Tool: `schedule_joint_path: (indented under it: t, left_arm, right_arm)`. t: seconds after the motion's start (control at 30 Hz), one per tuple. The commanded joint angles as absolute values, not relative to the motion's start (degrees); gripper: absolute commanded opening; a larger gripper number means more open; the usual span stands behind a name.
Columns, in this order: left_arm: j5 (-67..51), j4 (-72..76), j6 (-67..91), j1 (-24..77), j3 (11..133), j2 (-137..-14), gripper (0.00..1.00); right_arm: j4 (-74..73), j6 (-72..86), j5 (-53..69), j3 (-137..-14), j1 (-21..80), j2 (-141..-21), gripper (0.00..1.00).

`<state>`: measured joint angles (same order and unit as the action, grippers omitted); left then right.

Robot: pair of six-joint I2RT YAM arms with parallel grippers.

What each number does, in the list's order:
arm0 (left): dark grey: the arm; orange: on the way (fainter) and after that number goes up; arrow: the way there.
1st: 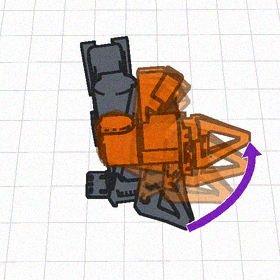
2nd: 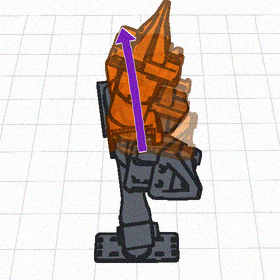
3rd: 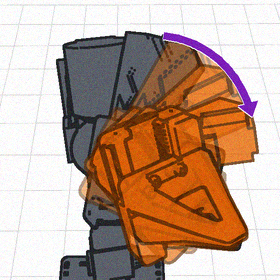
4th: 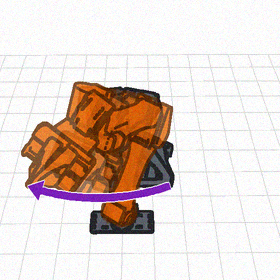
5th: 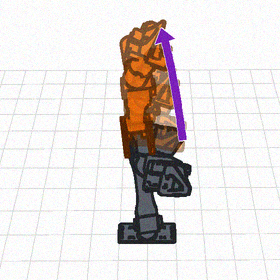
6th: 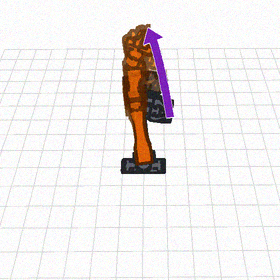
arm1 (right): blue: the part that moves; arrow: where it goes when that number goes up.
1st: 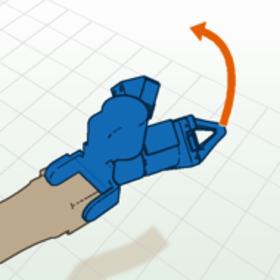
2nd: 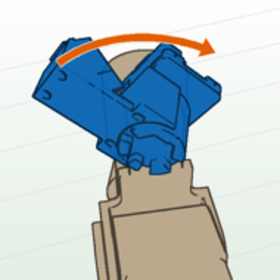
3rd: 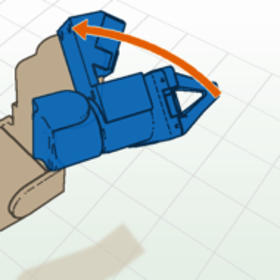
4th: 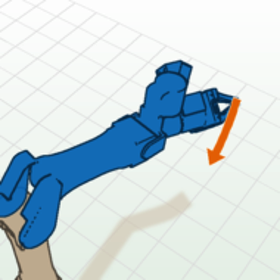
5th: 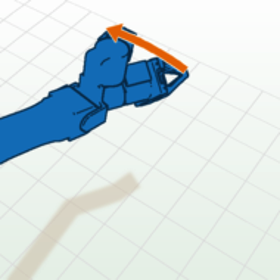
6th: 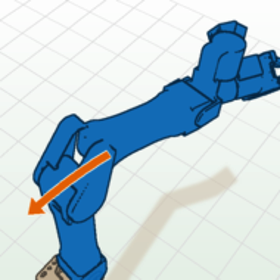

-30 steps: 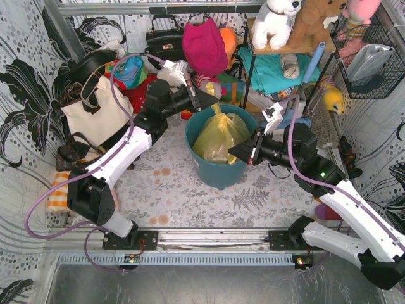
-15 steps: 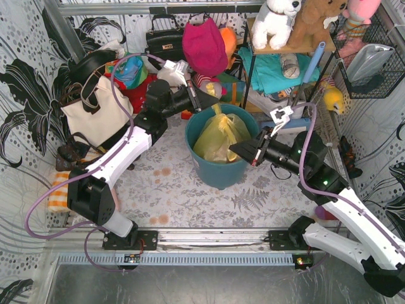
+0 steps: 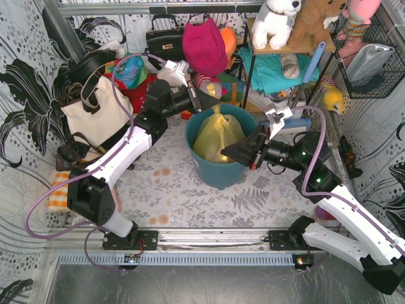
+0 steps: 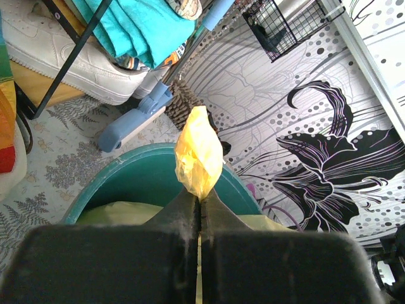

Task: Tie the trash bag

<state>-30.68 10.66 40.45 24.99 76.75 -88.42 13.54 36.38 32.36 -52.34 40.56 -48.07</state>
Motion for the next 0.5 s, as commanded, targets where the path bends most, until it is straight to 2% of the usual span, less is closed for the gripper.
schedule_joint_path:
  t: [0.0, 0.23, 0.4, 0.47]
  left_arm:
    - [-29.0, 12.3, 39.9, 24.6, 78.3, -88.5, 0.00]
    - [-29.2, 12.9, 40.7, 24.6, 79.0, -90.0, 0.00]
    - [-29.6, 13.1, 41.0, 24.6, 79.2, -90.1, 0.00]
    - [-29.6, 12.6, 40.7, 24.5, 79.1, -89.7, 0.00]
  right_arm:
    - [21.7, 36.4, 41.4, -51.5, 40.9, -47.7, 0.00]
    - [34.1, 43.6, 51.4, -46.0, 40.8, -51.8, 0.00]
    - [31.2, 39.9, 48.3, -45.0, 40.9, -55.8, 0.01]
    - [28.8, 37.8, 45.8, -45.5, 40.9, -55.9, 0.19]
